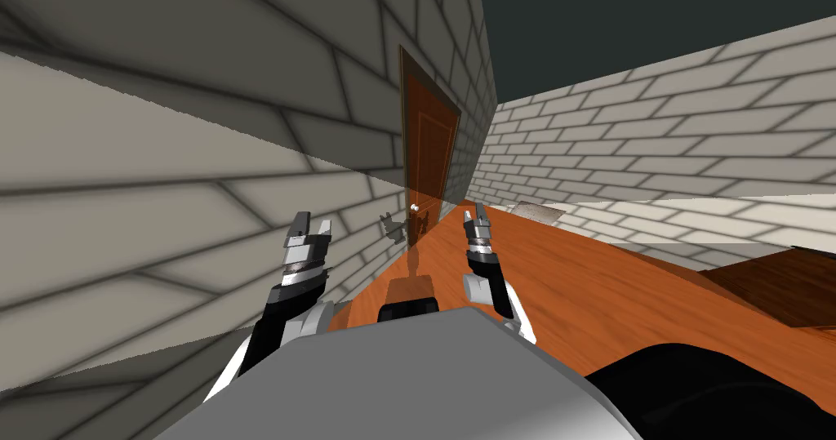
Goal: Pull the door open
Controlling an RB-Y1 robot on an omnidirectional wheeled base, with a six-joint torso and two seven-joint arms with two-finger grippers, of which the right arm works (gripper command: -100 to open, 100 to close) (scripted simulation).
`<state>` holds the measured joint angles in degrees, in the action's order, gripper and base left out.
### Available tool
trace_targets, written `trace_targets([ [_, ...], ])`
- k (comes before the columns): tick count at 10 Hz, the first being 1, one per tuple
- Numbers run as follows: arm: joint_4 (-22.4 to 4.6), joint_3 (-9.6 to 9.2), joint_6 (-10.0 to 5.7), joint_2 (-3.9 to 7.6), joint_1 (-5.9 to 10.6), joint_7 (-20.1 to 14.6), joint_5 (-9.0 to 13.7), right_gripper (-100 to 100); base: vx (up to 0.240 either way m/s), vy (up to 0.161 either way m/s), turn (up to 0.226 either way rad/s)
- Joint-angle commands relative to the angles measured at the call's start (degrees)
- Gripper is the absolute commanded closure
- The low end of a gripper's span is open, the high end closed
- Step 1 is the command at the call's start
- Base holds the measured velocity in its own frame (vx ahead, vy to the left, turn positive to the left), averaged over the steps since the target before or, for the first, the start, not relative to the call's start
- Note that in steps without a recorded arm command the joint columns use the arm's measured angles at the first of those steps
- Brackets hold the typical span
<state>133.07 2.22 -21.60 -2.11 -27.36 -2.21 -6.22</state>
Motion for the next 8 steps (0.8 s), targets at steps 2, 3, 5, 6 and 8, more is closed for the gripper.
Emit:
trace_targets([
  [2, -3.4, -0.03, -1.55, 1.13, 0.69, 2.5, -1.0, -100, 0.088, -0.005, 0.061],
  [3, -4.2, -0.04, -1.9, 1.37, 0.85, 3.1, -1.3, -100, 0.105, -0.028, 0.043],
  [5, -6.4, -0.06, -2.89, 1.99, 1.29, 4.7, -1.9, -100, 0.102, -0.008, 0.033],
  [6, -7.5, -0.07, -3.39, 2.31, 1.51, 5.6, -2.3, -100, 0.092, 0.003, 0.042],
  [8, -10.0, -0.1, -4.56, 2.98, 2.03, 7.5, -3.0, -100, 0.083, -0.009, 0.043],
])
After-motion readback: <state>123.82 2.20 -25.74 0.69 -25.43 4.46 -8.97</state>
